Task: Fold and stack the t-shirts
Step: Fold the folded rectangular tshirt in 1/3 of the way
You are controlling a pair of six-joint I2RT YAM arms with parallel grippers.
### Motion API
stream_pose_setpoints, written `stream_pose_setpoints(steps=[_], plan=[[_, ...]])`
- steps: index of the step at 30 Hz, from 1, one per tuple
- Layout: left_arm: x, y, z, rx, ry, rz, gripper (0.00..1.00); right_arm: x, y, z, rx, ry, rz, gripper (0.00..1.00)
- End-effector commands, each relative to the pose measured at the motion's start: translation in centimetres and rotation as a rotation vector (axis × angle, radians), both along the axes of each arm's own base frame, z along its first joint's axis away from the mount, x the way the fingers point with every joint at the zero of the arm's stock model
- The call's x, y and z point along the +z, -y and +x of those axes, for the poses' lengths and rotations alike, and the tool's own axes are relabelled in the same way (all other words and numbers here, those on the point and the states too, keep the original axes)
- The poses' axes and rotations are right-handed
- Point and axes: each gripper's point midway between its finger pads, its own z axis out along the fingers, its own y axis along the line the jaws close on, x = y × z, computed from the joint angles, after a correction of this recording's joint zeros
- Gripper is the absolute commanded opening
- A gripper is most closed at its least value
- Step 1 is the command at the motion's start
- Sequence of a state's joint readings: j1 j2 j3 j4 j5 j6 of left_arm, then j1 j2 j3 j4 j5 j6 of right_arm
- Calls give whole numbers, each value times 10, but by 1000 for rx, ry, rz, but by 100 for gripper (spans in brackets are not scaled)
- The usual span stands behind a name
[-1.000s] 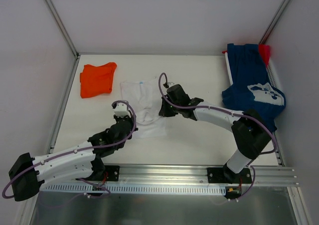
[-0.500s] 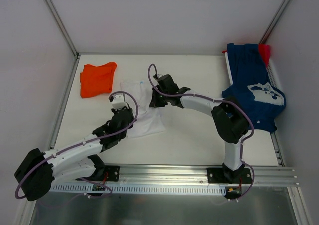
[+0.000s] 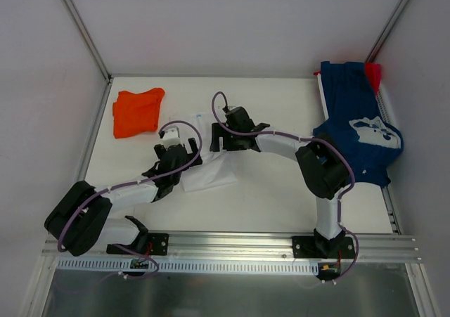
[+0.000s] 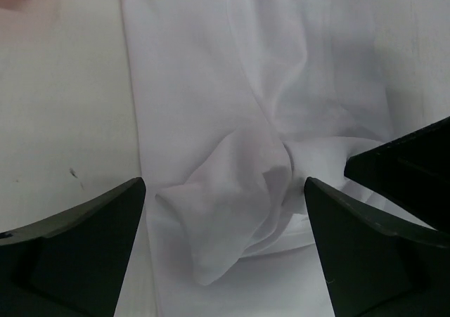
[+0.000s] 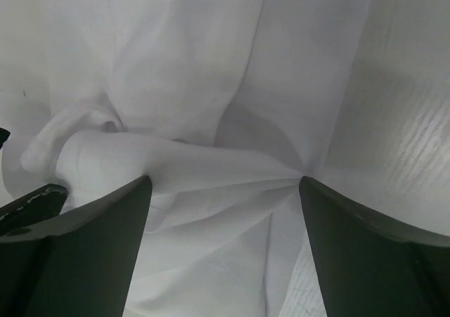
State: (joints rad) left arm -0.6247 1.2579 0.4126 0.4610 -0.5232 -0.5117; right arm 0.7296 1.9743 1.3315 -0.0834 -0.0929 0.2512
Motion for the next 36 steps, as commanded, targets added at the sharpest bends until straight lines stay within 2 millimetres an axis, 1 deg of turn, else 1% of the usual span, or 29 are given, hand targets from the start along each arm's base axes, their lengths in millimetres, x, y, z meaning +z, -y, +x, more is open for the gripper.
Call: stream_pose_setpoints(steps=[1, 2, 3, 5, 6, 8, 9, 11, 12, 13, 15, 16, 17, 18, 19, 20, 21, 22, 23, 24, 25, 26, 27, 28, 29, 30, 32, 33, 36], plan=[[16, 15, 18, -46, 64, -52, 99, -6, 10, 10, -38, 31, -51, 94], [16, 16, 19, -54, 64, -41, 99, -6, 11, 12, -47, 36, -55, 99], [15, 15, 20, -53, 63, -37, 99, -9, 10, 11, -43, 30, -60, 99], [19, 13, 21, -55, 79, -23, 99, -9, 8, 12, -44, 26, -53, 100], [24, 14, 22, -61, 94, -26, 99, -8, 9, 12, -45, 26, -49, 100], [41, 14, 21, -66, 127, -38, 99, -2, 6, 9, -35, 32, -42, 99], [55, 13, 17, -75, 150, -54, 99, 7, 6, 6, -33, 45, -33, 100], [69, 13, 11, -89, 171, -73, 99, 16, 9, 2, -31, 63, -43, 99], [85, 10, 5, -98, 193, -89, 99, 22, 8, -3, -22, 73, -39, 99], [92, 10, 2, -109, 204, -97, 99, 35, 15, -1, -48, 111, -50, 99], [122, 10, -4, -124, 257, -122, 99, 45, 17, -8, -44, 130, -62, 99], [120, 7, -10, -132, 228, -97, 99, 57, 24, -11, -58, 156, -70, 99], [126, 8, -14, -143, 230, -98, 99, 62, 24, -15, -57, 170, -76, 99], [146, 8, -18, -157, 264, -118, 99, 68, 23, -20, -50, 181, -75, 99], [144, 9, -23, -181, 240, -102, 99, 82, 25, -23, -56, 206, -68, 100], [154, 12, -30, -218, 254, -119, 99, 88, 24, -26, -52, 219, -67, 99], [162, 14, -34, -238, 264, -128, 99, 96, 20, -31, -37, 232, -59, 99], [161, 13, -38, -254, 250, -112, 99, 107, 16, -34, -27, 239, -41, 99], [168, 11, -42, -263, 263, -115, 99, 115, 11, -36, -14, 238, -26, 99], [168, 9, -45, -263, 260, -107, 99, 118, 6, -38, -4, 229, -13, 98], [168, 5, -47, -259, 261, -100, 99, 120, -1, -42, 23, 204, 2, 86], [167, 0, -51, -247, 260, -101, 99, 121, -12, -40, 37, 193, 18, 72], [169, -5, -51, -221, 270, -106, 99, 119, -19, -39, 43, 179, 32, 49], [163, -7, -55, -209, 251, -116, 99, 119, -30, -42, 56, 155, 66, 13], [159, -10, -58, -205, 252, -126, 99, 110, -44, -43, 80, 125, 81, 2], [158, -10, -61, -208, 254, -138, 99, 105, -52, -44, 94, 106, 94, 0], [149, -12, -65, -203, 247, -153, 99, 97, -71, -46, 113, 65, 134, 1], [145, -12, -66, -203, 242, -155, 99, 84, -81, -43, 119, 38, 132, 0], [133, -16, -71, -193, 228, -163, 99, 69, -98, -45, 126, -13, 155, 0]])
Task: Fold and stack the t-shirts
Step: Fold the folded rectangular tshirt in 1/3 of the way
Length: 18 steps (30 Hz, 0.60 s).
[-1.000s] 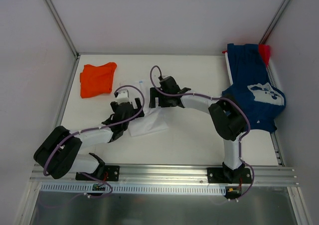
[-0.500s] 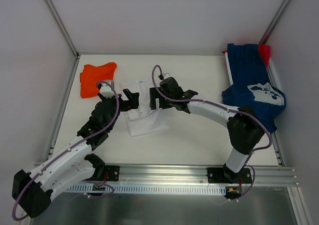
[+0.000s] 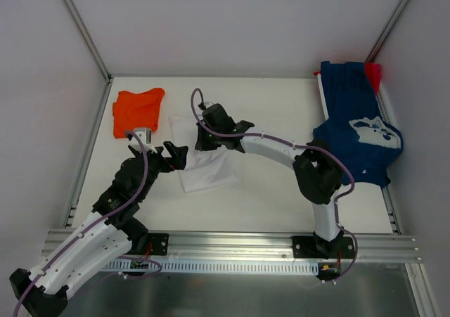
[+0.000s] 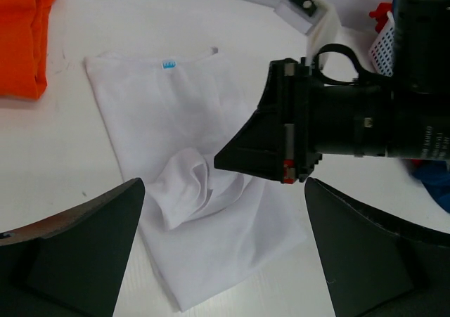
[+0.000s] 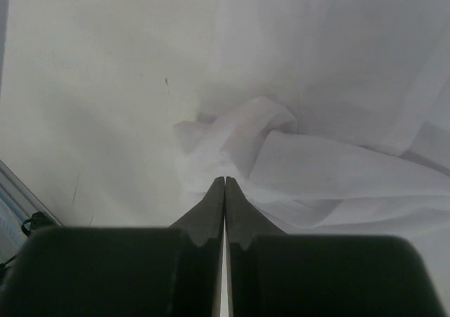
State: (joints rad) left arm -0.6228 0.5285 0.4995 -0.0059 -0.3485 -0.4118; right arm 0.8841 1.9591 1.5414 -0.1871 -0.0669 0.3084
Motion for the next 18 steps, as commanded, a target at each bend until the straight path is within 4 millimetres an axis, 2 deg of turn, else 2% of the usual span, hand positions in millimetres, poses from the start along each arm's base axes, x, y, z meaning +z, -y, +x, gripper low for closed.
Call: stream_pose_setpoints(steps=[1, 8, 18], plan=[[-17, -2, -8, -5, -38, -4, 99, -16, -26, -12, 29, -96, 49, 0], [-27, -10, -15, 10, -25, -10, 99, -35, -36, -24, 22, -112, 24, 1], [-51, -12, -15, 19, -67, 13, 99, -61, -40, -20, 10, -131, -19, 1]])
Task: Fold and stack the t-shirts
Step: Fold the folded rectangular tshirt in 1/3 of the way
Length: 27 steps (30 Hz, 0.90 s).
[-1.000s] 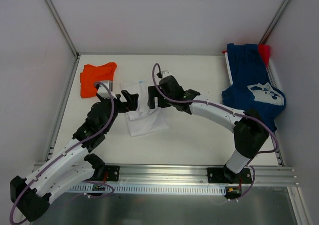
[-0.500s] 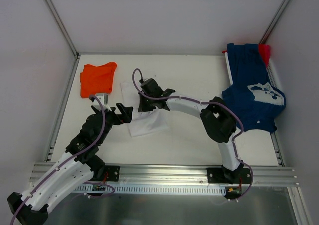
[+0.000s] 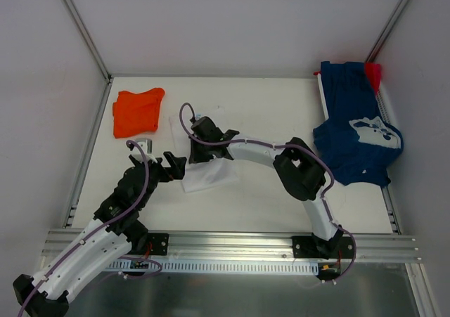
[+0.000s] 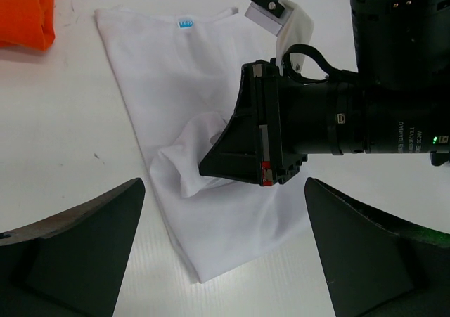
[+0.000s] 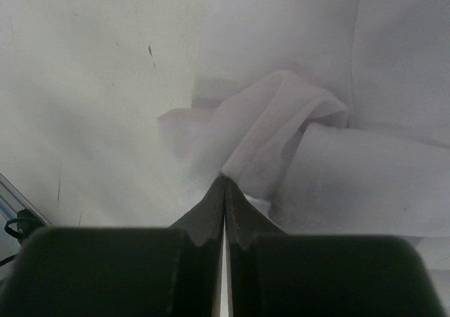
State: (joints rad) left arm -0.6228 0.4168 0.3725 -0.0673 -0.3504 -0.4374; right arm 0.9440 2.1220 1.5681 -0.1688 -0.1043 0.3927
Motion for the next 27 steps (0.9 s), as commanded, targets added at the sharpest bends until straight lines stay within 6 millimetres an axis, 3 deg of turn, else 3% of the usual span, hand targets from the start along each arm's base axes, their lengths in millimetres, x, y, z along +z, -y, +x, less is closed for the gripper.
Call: stream_pose_setpoints(steps=[1, 7, 14, 20, 23, 27], plan=[[-4, -2, 0, 16, 3, -5, 99, 4, -11, 10, -18, 12, 22, 1], [-8, -3, 0, 20, 4, -2, 99, -4, 8, 7, -52, 24, -22, 0], [-9, -1, 0, 10, -2, -10, 99, -16, 25, 27, -72, 50, -68, 0], [-13, 1, -1, 4, -10, -17, 99, -17, 27, 64, -68, 70, -59, 1], [-13, 2, -1, 2, -11, -20, 99, -9, 18, 83, -41, 108, -57, 1], [-12, 0, -1, 5, -6, -18, 99, 4, 14, 126, -47, 181, -43, 1]])
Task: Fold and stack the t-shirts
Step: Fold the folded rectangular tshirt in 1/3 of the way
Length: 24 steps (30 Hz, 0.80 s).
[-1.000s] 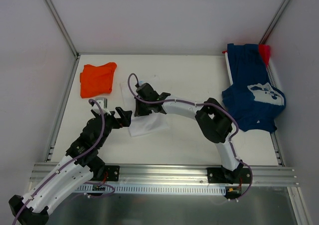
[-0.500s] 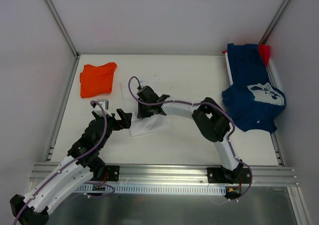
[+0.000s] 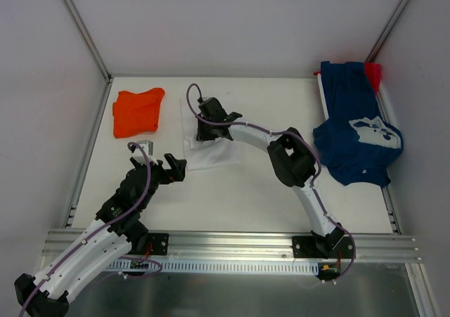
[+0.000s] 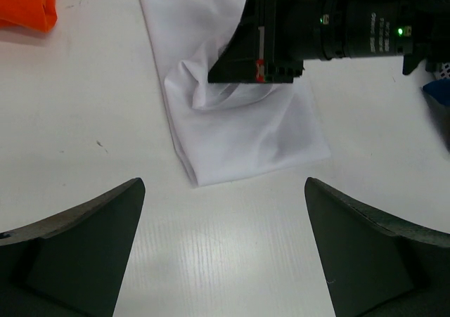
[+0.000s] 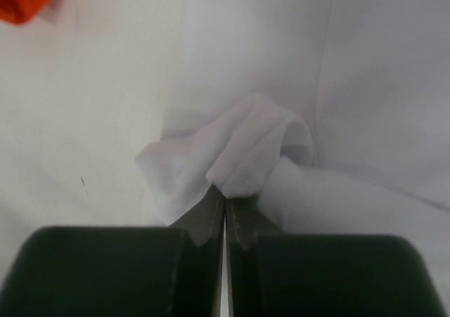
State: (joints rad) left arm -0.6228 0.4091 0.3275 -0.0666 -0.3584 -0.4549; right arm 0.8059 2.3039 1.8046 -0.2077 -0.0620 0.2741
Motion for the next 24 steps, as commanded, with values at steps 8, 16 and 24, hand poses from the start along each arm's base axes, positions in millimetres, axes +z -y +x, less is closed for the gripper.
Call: stream_pose_setpoints(steps=[8, 16, 24], plan=[[7, 2, 1, -6, 31, -21, 99, 57, 0, 130, -40, 259, 92, 4], [0, 7, 1, -20, 5, -24, 99, 140, 46, 187, -93, 545, 102, 89], [3, 5, 0, -18, 21, -32, 99, 250, 72, 86, -81, 630, 173, 88]])
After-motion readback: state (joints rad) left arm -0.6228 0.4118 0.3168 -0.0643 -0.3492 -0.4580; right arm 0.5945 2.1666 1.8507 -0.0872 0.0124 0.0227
